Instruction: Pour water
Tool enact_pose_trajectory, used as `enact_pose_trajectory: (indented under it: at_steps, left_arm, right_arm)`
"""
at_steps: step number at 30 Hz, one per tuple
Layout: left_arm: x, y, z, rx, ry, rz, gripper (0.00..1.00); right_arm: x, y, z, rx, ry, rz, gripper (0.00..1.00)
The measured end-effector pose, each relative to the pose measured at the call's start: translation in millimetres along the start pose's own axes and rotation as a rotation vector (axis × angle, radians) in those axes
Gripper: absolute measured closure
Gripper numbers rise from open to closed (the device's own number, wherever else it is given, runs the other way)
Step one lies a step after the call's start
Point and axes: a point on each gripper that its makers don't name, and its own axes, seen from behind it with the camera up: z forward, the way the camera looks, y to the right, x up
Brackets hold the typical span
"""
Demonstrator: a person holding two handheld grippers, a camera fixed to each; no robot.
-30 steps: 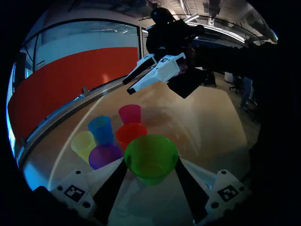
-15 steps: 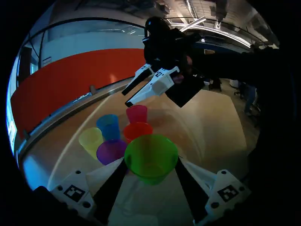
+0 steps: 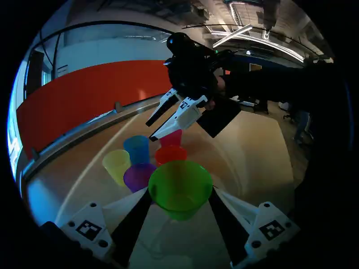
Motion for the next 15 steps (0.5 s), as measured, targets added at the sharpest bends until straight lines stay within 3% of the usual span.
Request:
enact_pose_trajectory:
  at_steps: [15]
  left_arm:
    - [-8,-13.9,-12.0,0.027,0.007,-0.036,0.14]
  right_arm:
    - [-5,-4,26.3,0.000,-0.066,-0.012,0.01]
